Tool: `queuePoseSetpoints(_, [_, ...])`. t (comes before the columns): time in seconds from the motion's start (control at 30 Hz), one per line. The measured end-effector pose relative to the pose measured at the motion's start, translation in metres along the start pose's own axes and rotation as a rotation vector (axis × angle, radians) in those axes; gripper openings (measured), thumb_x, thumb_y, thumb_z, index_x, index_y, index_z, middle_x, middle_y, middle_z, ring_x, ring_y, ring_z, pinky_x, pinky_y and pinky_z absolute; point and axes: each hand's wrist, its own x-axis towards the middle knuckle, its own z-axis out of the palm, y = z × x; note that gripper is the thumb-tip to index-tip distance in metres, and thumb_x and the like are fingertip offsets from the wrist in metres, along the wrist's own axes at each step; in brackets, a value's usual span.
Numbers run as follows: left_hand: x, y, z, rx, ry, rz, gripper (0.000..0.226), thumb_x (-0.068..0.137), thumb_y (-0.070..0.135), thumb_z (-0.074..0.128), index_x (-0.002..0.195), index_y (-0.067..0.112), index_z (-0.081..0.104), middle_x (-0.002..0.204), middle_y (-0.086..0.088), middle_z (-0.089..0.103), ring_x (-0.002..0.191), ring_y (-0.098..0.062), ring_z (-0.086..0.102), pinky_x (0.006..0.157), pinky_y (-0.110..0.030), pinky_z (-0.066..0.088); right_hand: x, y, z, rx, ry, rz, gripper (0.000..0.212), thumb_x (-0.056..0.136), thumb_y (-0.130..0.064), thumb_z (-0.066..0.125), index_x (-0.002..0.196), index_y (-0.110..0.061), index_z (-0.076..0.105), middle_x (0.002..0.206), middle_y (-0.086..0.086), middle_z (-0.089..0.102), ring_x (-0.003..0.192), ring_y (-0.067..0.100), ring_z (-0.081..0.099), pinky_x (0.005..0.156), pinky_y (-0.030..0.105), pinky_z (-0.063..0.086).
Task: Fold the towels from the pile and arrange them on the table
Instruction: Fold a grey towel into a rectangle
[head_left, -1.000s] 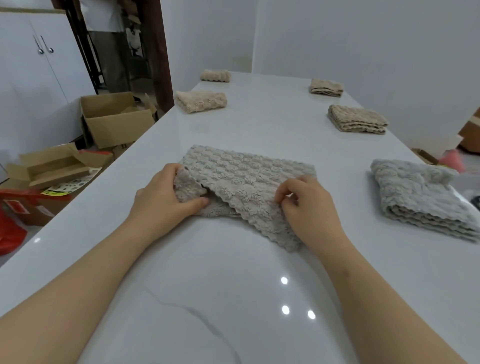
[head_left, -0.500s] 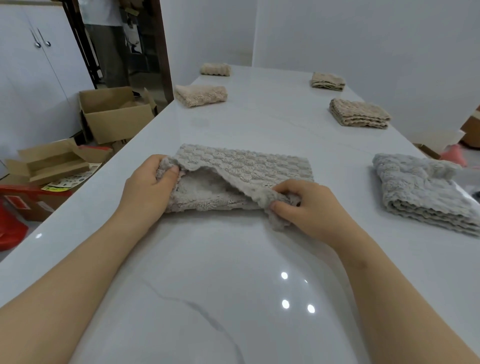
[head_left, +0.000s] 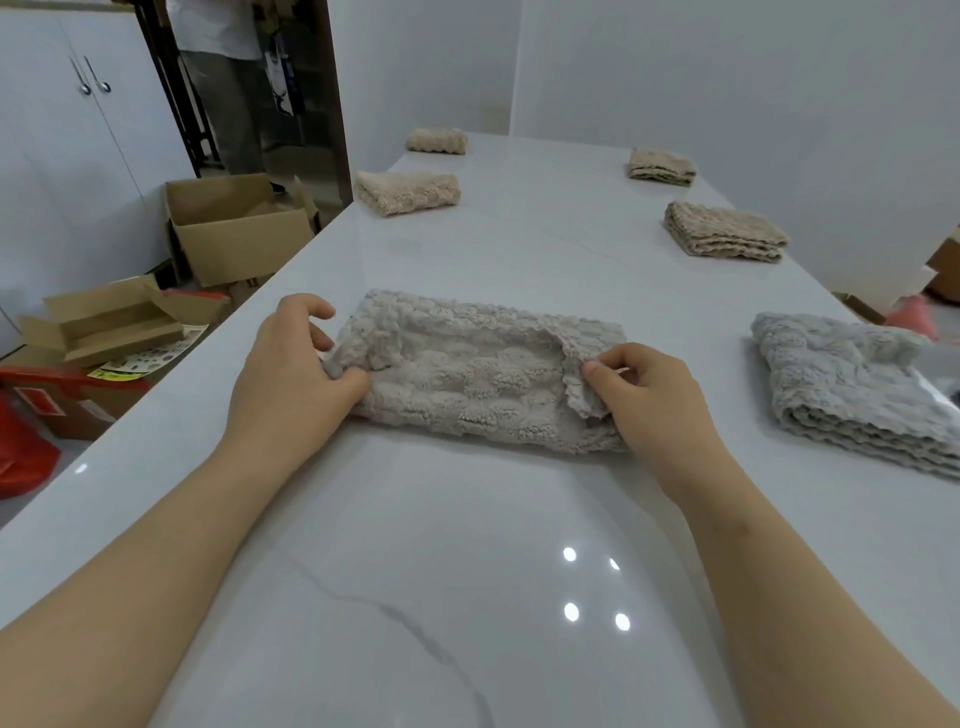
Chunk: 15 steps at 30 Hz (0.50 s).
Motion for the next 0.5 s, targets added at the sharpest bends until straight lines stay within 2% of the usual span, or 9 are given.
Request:
queuePoseSetpoints(0.1, [0.0002, 0.0015, 0.0001, -0.098, 0.086, -0.014, 0.028, 0.086, 0.018, 0.053, 0.111, 0.022, 0.042, 0.092, 0.001, 0.053, 0.073, -0.017, 0.052, 0.065, -0.03, 0.034, 0.0016, 0.0007, 0.0006, 0.044, 0.027, 0.048, 0.018, 0.089, -0.033, 0.054, 0.072, -0.028, 0.056, 0.061, -0.009, 0.058, 0.053, 0.007, 0.048, 0.052, 0.024, 0.031])
queuePoseSetpoints(0.17, [0.0011, 0.0007, 0.001, -0.086, 0.002, -0.052, 0.021, 0.092, 0.027, 0.048, 0.112, 0.022, 0.045, 0.08, 0.006, 0.054, 0.069, -0.009, 0.051, 0.056, -0.027, 0.031, 0.0022, 0.0012, -0.0005, 0.087, 0.036, 0.068, 0.022, 0.09, -0.044, 0.05, 0.075, -0.029, 0.055, 0.068, -0.009, 0.056, 0.061, 0.007, 0.051, 0.055, 0.024, 0.033])
queuePoseSetpoints(0.2, [0.0014, -0.0006, 0.0009, -0.077, -0.086, -0.073, 0.023, 0.092, 0.035, 0.048, 0.112, 0.024, 0.047, 0.08, 0.009, 0.054, 0.073, -0.01, 0.052, 0.057, -0.024, 0.032, 0.0022, 0.0014, -0.0017, 0.108, 0.024, 0.076, 0.025, 0.088, -0.051, 0.049, 0.077, -0.029, 0.055, 0.072, -0.01, 0.056, 0.065, 0.005, 0.051, 0.057, 0.024, 0.034])
queuePoseSetpoints(0.27, [0.0016, -0.0027, -0.0024, -0.049, -0.28, -0.117, 0.044, 0.081, 0.052, 0.058, 0.118, 0.031, 0.046, 0.095, 0.009, 0.055, 0.089, -0.015, 0.052, 0.069, -0.025, 0.035, 0.0009, 0.0023, -0.0039, 0.139, -0.051, 0.084, 0.034, 0.079, -0.063, 0.052, 0.089, -0.031, 0.057, 0.086, -0.011, 0.06, 0.077, 0.001, 0.055, 0.061, 0.022, 0.037])
queuePoseSetpoints(0.33, [0.0017, -0.0031, -0.0056, 0.029, -0.36, -0.107, 0.064, 0.069, 0.051, 0.071, 0.124, 0.034, 0.042, 0.107, 0.009, 0.049, 0.096, -0.012, 0.046, 0.078, -0.026, 0.033, -0.0008, 0.0025, -0.0055, 0.108, -0.154, 0.09, 0.057, 0.067, -0.069, 0.061, 0.109, -0.032, 0.054, 0.103, -0.012, 0.061, 0.089, 0.001, 0.057, 0.068, 0.023, 0.04])
queuePoseSetpoints(0.4, [0.0015, -0.0038, -0.0056, 0.073, -0.297, -0.073, 0.059, 0.072, 0.038, 0.074, 0.123, 0.03, 0.046, 0.105, 0.01, 0.05, 0.092, -0.009, 0.045, 0.076, -0.021, 0.029, -0.0015, 0.0024, -0.0058, 0.037, -0.213, 0.094, 0.071, 0.064, -0.059, 0.071, 0.124, -0.029, 0.047, 0.113, -0.012, 0.058, 0.096, 0.007, 0.057, 0.077, 0.026, 0.043])
queuePoseSetpoints(0.43, [0.0015, -0.0043, -0.005, 0.066, -0.237, -0.064, 0.049, 0.076, 0.031, 0.072, 0.12, 0.028, 0.05, 0.102, 0.009, 0.053, 0.089, -0.009, 0.046, 0.074, -0.019, 0.029, -0.0016, 0.0024, -0.0057, 0.006, -0.218, 0.091, 0.066, 0.067, -0.048, 0.074, 0.123, -0.026, 0.047, 0.112, -0.011, 0.059, 0.095, 0.009, 0.058, 0.079, 0.028, 0.044])
queuePoseSetpoints(0.5, [0.0026, -0.0044, -0.0036, 0.047, -0.113, -0.059, 0.029, 0.082, 0.019, 0.063, 0.11, 0.022, 0.059, 0.095, 0.008, 0.058, 0.084, -0.01, 0.049, 0.07, -0.016, 0.028, -0.0004, 0.0028, -0.0055, -0.068, -0.173, 0.059, 0.038, 0.074, -0.025, 0.07, 0.107, -0.017, 0.054, 0.1, -0.001, 0.065, 0.088, 0.016, 0.061, 0.075, 0.033, 0.048])
